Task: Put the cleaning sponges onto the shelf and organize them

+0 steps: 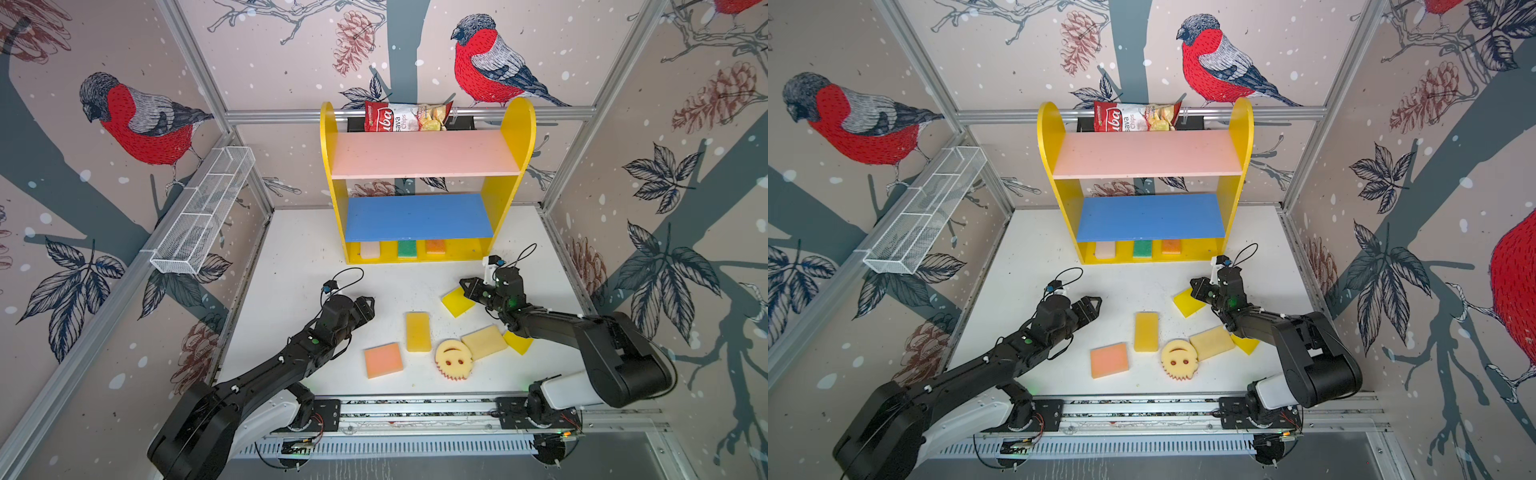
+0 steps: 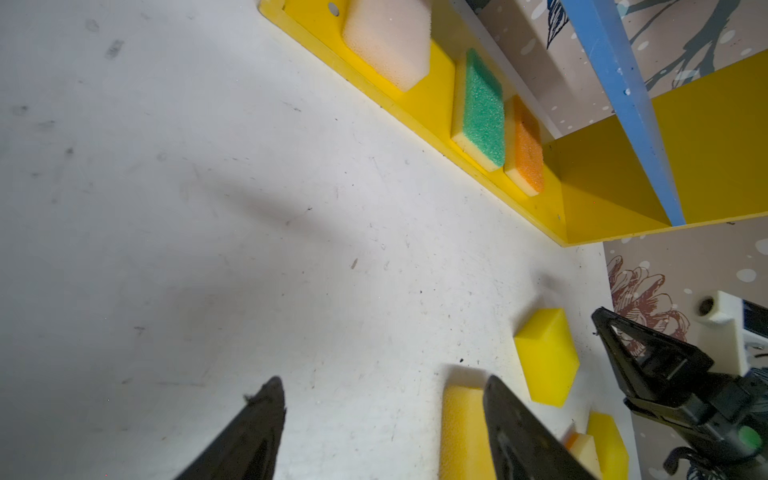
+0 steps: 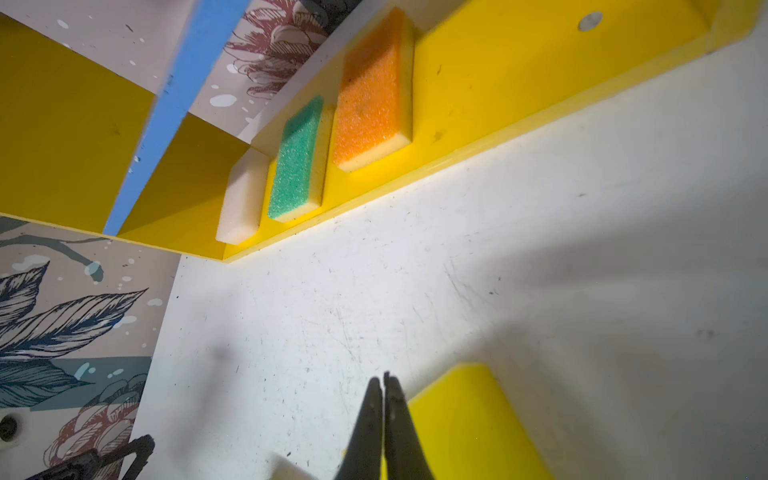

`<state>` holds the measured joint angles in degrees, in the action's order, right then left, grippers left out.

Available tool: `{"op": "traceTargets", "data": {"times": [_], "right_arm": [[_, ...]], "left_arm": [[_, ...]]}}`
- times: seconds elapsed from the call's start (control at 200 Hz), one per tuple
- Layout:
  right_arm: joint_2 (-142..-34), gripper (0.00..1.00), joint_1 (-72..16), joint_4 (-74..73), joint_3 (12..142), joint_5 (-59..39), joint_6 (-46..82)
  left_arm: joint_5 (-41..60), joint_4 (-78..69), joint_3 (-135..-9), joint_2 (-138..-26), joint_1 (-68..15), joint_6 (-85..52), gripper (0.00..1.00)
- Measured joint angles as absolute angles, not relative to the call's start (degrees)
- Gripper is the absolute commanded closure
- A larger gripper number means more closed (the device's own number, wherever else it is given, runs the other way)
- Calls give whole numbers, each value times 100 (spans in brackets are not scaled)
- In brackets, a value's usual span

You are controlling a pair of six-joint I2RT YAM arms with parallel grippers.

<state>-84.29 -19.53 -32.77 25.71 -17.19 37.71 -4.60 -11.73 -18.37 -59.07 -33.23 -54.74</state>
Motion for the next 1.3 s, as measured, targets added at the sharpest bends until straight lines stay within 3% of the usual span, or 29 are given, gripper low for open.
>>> {"op": "traceTargets", "data": {"times": [0.255, 0.415, 0.56, 0.85, 1.301], "right_arm": [[-8903, 85, -1946, -3441, 2926, -1752, 3789], [-9223, 78, -1935, -3907, 3111, -1660, 3789], [-9636, 78, -1914, -4477, 3192, -1597, 4117], [-10418, 92, -2797, -5225, 3503, -1389, 4521], [-12088, 94, -3146, -6508, 4366, -1332, 5780]], "left_arm": [[-412, -1559, -1483, -5983, -3323, -5349, 25], [-419, -1551, -1225, -5607, -3317, -5231, 23], [-460, -1321, -1103, -5135, -3216, -5078, 22], [-469, -714, -958, -4244, -2805, -4768, 21], [-322, -443, -676, -4007, -2766, -4762, 21]]}}
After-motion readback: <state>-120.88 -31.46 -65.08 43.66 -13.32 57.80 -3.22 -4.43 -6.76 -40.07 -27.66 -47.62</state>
